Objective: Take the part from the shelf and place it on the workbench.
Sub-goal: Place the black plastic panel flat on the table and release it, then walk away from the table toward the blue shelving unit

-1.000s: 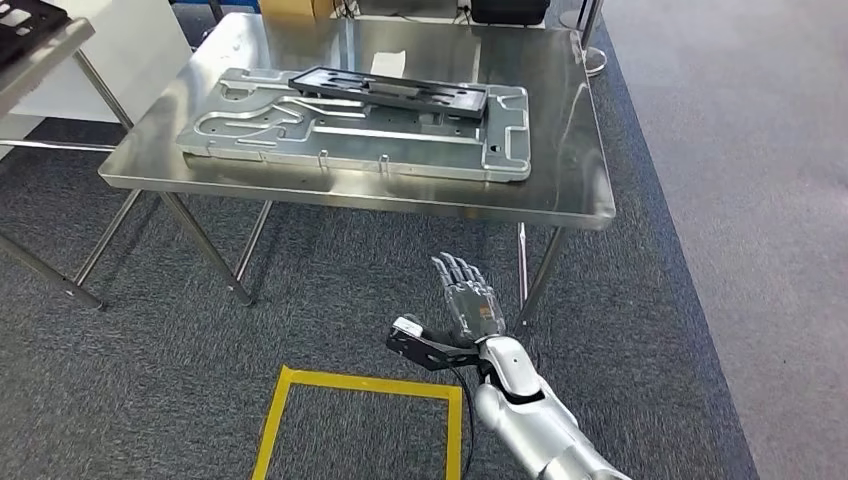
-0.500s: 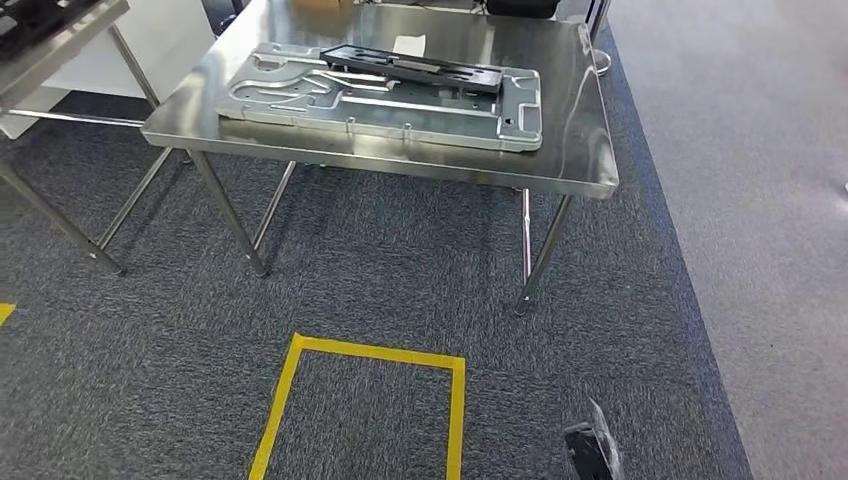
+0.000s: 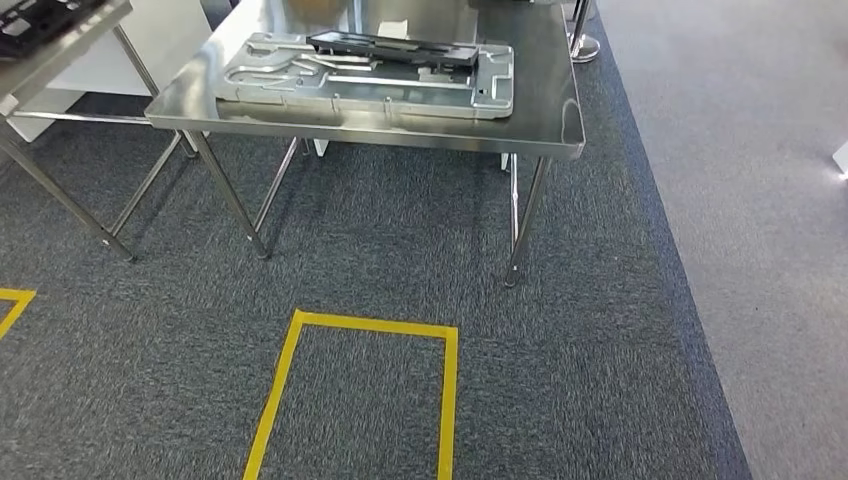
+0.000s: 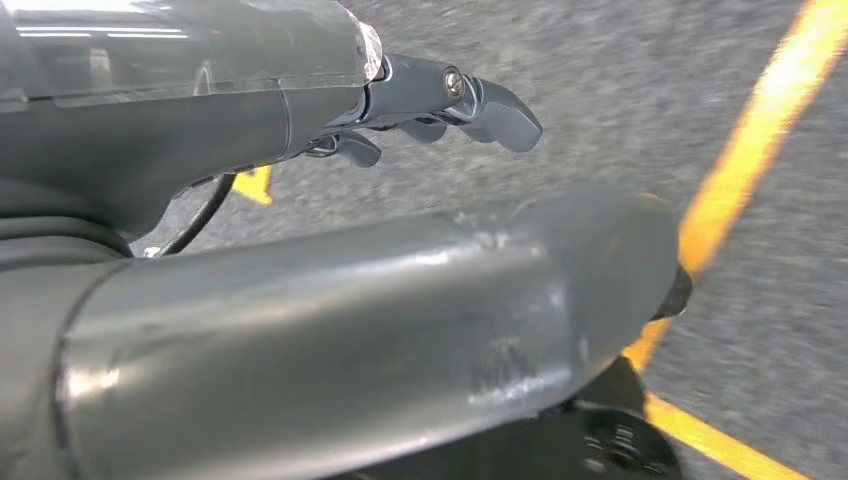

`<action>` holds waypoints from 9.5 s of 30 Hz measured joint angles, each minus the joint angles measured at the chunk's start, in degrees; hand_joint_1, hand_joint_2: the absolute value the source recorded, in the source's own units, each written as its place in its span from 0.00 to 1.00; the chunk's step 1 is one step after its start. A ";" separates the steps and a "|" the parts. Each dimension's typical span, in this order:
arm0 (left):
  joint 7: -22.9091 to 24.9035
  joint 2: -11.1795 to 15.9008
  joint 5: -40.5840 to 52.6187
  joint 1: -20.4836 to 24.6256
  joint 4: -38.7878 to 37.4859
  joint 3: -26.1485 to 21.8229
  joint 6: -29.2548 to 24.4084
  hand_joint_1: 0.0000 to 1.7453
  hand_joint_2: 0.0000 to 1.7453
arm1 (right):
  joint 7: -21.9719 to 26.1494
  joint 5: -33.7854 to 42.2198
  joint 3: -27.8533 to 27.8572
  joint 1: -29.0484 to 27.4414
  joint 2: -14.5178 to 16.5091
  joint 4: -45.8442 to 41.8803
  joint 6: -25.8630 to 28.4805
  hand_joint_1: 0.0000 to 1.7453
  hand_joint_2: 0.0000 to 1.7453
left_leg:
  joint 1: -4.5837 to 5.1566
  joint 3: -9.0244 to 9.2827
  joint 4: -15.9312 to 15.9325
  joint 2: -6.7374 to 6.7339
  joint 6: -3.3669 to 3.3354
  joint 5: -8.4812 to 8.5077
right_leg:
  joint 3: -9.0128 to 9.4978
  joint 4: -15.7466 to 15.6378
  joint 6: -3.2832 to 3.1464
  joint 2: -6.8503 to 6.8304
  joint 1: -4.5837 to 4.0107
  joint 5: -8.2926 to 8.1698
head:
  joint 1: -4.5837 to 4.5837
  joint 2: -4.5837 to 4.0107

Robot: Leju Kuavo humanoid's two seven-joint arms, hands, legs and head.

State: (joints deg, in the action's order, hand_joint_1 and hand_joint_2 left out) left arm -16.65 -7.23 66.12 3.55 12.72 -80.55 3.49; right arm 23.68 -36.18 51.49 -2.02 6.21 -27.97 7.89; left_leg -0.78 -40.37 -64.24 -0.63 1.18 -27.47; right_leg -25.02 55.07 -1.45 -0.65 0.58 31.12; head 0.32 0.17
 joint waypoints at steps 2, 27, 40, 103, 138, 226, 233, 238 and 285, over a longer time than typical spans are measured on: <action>-0.28 -0.23 0.13 -0.21 0.00 -0.04 -0.41 0.00 0.00 | -3.67 0.51 2.73 0.05 0.22 2.11 0.41 0.00 0.00 | 0.01 -1.15 -7.39 0.05 0.19 -4.63 | -1.85 0.32 -0.29 -0.16 -0.28 -1.26 | -0.20 -0.01; -0.85 -1.33 1.39 -0.06 0.13 -0.47 -1.86 0.00 0.00 | -18.64 -8.77 11.74 1.62 2.01 11.85 0.74 0.00 0.00 | 0.13 8.37 6.36 2.14 -0.85 1.32 | -3.61 1.80 2.01 1.95 0.65 -1.49 | 0.25 -0.01; 0.34 -1.32 2.60 0.09 0.13 -0.40 -2.28 0.00 0.00 | -22.64 -17.20 4.47 1.75 2.55 14.53 -5.72 0.00 0.00 | 0.38 10.04 5.86 -2.83 -1.08 -1.07 | -4.32 2.41 1.55 -4.58 -0.25 -1.82 | -0.34 0.00; 2.55 -1.72 10.32 -0.17 -0.01 7.25 -3.76 0.00 0.00 | -21.83 -24.04 2.59 3.23 0.71 15.71 -11.47 0.00 0.00 | -1.10 7.28 3.89 -1.55 -0.68 -0.11 | -3.36 2.79 3.21 -6.85 0.63 -0.52 | -1.31 -0.02; 2.90 -1.51 10.08 0.04 0.00 7.20 -3.99 0.00 0.00 | -21.94 -24.92 2.71 3.32 0.89 15.85 -11.50 0.00 0.00 | -0.32 8.47 6.82 0.88 -2.85 1.37 | -7.48 11.04 1.83 -0.68 -0.26 5.02 | -0.14 -0.02; 2.42 -1.81 9.56 -0.18 0.00 6.22 -3.49 0.00 0.00 | -22.60 -26.13 5.09 3.17 1.43 16.21 -11.40 0.00 0.00 | 0.98 9.25 6.70 0.55 -1.85 0.37 | -4.51 3.34 0.75 -0.40 -0.34 -0.89 | -0.66 -0.02; 2.62 -1.91 9.86 -0.24 0.00 6.24 -3.15 0.00 0.00 | -22.50 -26.37 5.47 3.05 1.32 16.21 -11.34 0.00 0.00 | 0.45 11.62 8.01 0.81 -2.72 -0.28 | -14.04 18.70 2.00 0.36 0.25 3.41 | -0.22 -0.02; 3.29 -2.04 10.06 -0.29 0.00 6.24 -2.96 0.00 0.00 | -22.49 -26.82 5.78 2.76 1.22 16.22 -11.45 0.00 0.00 | 0.45 13.30 7.27 1.23 -1.22 -2.66 | -8.98 5.06 1.75 0.57 0.48 -4.41 | -0.02 -0.02; 4.41 -2.19 10.75 -0.66 0.00 6.28 -2.81 0.00 0.00 | -23.99 -29.89 6.22 2.20 1.33 16.39 -11.59 0.00 0.00 | 1.95 6.53 4.05 -2.71 -2.47 -0.33 | -2.30 4.02 0.04 -2.95 -0.74 1.06 | -0.47 -0.01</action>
State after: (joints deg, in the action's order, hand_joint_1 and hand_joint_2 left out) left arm -12.23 -9.42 76.87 2.89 12.72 -74.27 0.67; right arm -0.31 -66.08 57.71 0.18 7.54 -11.58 -3.70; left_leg 1.17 -33.84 -60.20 -3.34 -1.30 -27.80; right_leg -27.33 59.08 -1.41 -3.61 -0.16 32.18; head -0.16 0.16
